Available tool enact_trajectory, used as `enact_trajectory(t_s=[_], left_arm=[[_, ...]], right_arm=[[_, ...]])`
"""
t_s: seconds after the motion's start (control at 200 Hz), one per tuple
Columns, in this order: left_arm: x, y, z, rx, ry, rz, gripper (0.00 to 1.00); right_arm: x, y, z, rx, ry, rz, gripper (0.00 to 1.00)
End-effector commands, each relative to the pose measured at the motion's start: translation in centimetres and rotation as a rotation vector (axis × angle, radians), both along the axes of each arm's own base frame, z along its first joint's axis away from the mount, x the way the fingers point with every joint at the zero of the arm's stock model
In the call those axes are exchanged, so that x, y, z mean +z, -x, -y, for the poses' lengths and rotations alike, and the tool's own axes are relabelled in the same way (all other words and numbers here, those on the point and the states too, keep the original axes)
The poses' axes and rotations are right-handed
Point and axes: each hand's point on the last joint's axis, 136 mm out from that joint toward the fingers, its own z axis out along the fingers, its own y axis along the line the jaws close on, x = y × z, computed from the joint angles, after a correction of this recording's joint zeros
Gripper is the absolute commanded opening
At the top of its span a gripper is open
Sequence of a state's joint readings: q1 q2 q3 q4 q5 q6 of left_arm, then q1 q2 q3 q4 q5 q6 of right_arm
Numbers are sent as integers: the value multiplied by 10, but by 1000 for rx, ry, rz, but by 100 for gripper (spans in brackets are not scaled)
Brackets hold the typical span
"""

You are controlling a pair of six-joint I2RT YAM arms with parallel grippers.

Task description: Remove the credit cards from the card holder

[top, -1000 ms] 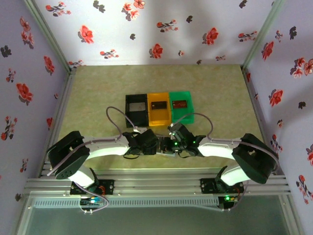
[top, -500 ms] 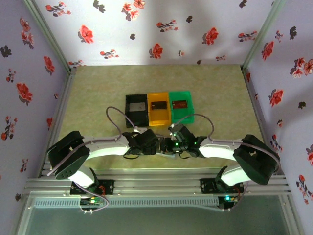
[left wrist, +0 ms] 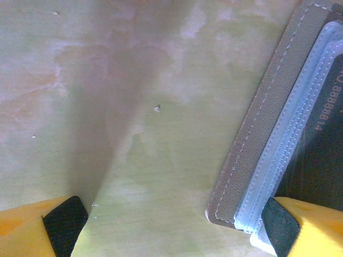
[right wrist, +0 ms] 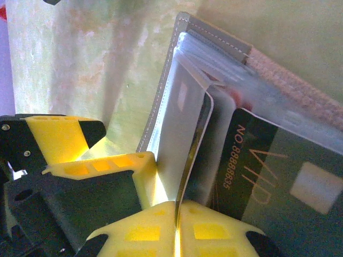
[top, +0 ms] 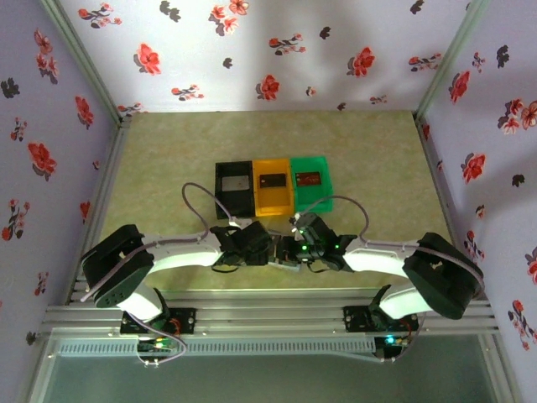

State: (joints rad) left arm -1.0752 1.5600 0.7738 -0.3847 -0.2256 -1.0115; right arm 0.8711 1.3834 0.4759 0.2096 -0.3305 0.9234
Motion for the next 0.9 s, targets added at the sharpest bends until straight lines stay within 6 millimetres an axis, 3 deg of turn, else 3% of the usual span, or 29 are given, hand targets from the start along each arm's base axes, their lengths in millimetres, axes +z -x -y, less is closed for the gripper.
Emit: enact_trajectory(t_s=[0.0, 0.165, 0.895], left_arm=[[-32, 34, 9, -41, 45, -180, 92], [-32, 34, 9, -40, 46, -180, 92], [-32, 32, 11, -39, 38, -184, 92]], right_arm=[[14, 2, -7, 22, -57, 15, 7], [14, 1, -3, 11, -43, 20, 0], [6, 8, 12, 24, 12, 3, 0]])
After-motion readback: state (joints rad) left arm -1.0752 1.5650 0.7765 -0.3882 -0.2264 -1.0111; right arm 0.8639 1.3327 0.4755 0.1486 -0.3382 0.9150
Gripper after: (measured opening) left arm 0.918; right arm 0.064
